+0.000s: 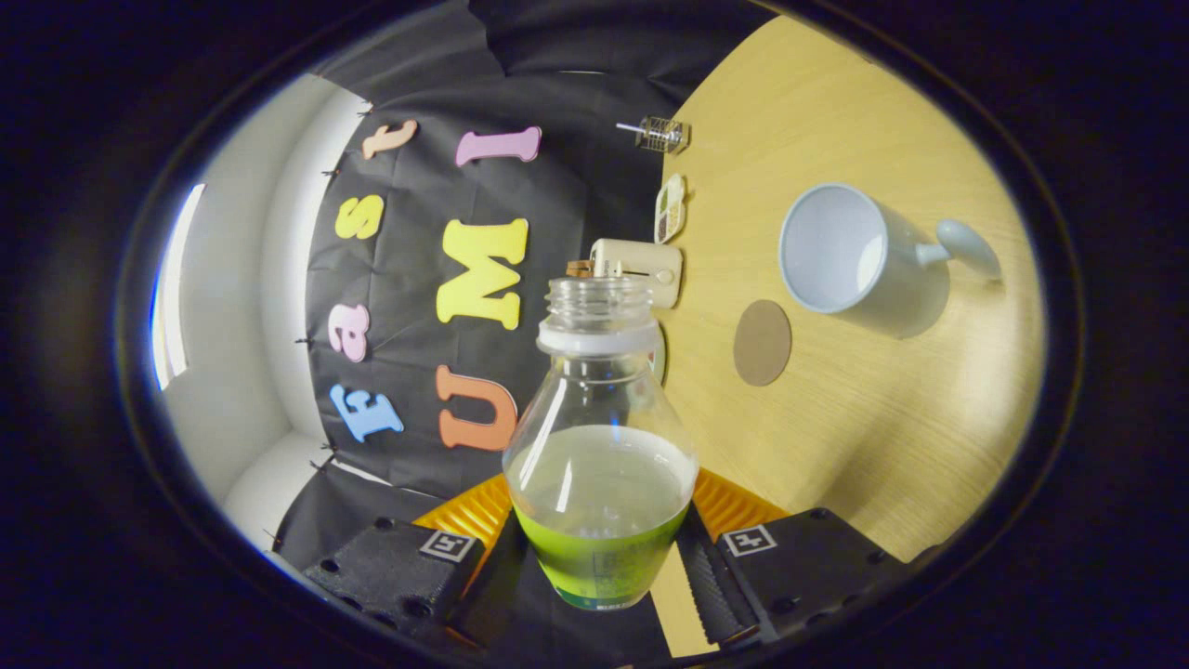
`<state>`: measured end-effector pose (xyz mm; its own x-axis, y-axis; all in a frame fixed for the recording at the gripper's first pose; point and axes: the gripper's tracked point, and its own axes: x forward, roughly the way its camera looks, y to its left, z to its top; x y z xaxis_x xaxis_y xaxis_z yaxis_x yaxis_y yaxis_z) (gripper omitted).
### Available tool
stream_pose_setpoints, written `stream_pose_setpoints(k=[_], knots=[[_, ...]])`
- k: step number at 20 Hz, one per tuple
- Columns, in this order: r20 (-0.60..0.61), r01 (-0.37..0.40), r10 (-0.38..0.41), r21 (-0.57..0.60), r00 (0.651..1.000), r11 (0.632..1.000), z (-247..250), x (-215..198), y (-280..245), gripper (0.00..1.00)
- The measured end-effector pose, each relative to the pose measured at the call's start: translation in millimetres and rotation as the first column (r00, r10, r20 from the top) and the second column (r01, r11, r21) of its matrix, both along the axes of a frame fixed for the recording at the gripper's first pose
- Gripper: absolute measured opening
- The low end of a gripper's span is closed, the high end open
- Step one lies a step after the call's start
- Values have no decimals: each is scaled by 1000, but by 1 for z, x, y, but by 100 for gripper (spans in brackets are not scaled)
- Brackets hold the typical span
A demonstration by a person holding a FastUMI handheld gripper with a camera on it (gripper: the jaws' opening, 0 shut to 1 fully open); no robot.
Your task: Take the bottle from table, then pour the juice into the cup, finally place the bottle on the coaster
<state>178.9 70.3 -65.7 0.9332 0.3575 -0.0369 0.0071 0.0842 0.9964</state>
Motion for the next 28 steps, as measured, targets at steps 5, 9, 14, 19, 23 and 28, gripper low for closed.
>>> stream_pose_setpoints(k=[5,9,14,19,23,28], knots=[[7,-19,18,77,1000,997,8,0,-9,81],[15,-35,34,126,999,991,18,1,-14,81],[16,-48,46,261,999,964,26,4,-19,81],[16,-63,61,321,998,945,33,4,-28,81],[4,-82,86,353,996,932,33,7,-27,81],[-4,-90,99,386,995,918,35,12,-29,81]])
